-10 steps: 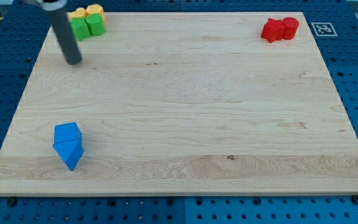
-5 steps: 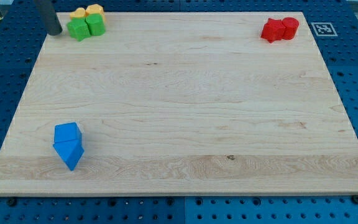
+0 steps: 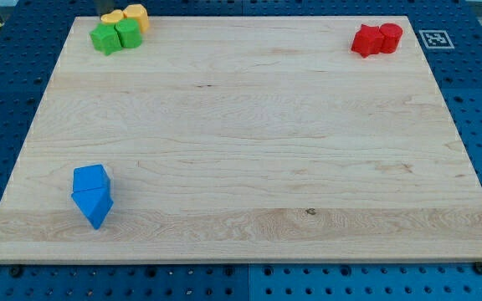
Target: Slide yellow hexagon slightly right
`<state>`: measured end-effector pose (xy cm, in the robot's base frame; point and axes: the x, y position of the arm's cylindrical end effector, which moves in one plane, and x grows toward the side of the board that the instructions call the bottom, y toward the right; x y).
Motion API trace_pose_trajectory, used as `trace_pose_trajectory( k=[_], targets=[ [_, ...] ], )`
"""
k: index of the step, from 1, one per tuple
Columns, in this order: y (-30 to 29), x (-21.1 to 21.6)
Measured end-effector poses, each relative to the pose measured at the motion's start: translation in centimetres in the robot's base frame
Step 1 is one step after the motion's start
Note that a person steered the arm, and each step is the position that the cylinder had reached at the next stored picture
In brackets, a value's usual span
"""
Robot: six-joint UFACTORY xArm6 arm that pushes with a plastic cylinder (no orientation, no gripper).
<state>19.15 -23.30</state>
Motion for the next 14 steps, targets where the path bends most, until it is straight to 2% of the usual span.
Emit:
trace_pose_trajectory(
  k=[2, 5, 7, 9, 12, 14],
  targets=[
    [2.7, 0.4],
    [3.7, 0.0],
    [7.6, 0.0],
    [7.9, 0.0],
    [12.3, 0.1],
    [11.2, 3.0]
  ],
)
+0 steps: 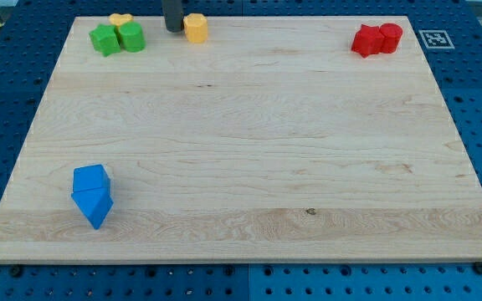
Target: Slide yellow hexagon slightly right
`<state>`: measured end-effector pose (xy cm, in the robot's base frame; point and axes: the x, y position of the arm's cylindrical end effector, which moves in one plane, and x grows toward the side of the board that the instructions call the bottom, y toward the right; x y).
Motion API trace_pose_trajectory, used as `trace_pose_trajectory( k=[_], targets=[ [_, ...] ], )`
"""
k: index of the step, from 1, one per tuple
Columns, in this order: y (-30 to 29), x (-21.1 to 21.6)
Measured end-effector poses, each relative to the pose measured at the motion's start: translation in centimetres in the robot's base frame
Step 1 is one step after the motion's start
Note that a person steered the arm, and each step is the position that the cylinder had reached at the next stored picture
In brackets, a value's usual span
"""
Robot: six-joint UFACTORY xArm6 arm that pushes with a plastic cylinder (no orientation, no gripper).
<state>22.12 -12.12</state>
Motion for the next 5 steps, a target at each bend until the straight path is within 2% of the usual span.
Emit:
trace_pose_trajectory(
  k=[1, 5],
  targets=[
    [0.6, -3.0],
    [3.4, -1.2]
  ],
)
